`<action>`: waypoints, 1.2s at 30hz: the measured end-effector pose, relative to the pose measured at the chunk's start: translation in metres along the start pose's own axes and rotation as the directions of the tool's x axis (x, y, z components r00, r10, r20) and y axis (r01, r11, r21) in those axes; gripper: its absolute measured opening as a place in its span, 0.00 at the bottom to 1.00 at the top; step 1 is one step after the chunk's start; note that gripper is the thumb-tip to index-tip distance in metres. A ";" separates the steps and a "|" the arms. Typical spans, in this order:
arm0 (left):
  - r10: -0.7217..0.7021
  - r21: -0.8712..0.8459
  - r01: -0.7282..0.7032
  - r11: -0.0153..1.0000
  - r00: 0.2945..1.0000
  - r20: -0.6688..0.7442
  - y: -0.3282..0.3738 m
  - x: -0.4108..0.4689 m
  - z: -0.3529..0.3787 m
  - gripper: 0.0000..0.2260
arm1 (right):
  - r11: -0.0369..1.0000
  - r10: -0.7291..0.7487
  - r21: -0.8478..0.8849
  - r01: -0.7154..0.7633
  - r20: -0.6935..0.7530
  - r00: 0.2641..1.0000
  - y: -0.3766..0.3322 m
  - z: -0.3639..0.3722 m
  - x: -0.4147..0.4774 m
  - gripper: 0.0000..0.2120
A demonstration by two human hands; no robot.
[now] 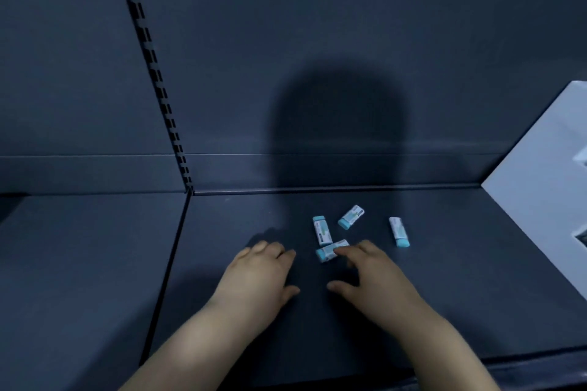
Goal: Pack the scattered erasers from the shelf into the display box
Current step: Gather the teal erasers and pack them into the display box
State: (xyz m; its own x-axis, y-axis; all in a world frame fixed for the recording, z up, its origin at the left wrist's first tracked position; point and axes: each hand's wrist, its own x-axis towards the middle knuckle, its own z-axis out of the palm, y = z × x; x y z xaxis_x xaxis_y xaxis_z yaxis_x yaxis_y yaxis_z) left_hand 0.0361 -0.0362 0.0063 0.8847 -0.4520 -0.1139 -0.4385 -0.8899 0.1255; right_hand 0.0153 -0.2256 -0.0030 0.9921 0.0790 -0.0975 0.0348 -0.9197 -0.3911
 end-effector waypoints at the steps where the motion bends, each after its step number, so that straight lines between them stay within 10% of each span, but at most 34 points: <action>1: -0.015 -0.001 0.015 1.000 1.000 -0.015 0.006 0.004 0.000 0.28 | 1.000 -0.008 -0.005 0.008 0.001 1.000 0.009 -0.004 0.003 0.29; 18: -0.240 -0.038 0.238 0.970 0.968 -0.065 0.089 0.059 0.022 0.20 | 0.998 -0.022 -0.061 0.035 0.199 0.980 0.117 -0.054 0.069 0.36; 36: -0.139 0.052 0.143 0.988 0.987 -0.075 0.074 0.054 0.020 0.20 | 0.977 -0.205 0.109 0.181 0.282 0.937 0.079 -0.045 0.058 0.32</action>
State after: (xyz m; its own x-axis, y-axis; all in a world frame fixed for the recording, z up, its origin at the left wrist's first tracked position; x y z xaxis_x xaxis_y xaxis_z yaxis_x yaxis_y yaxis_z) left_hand 0.0485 -0.1275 -0.0106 0.9464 -0.3181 -0.0558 -0.3151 -0.9474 0.0560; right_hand 0.0810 -0.3110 0.0017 0.8888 0.3710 -0.2690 0.2005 -0.8426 -0.4999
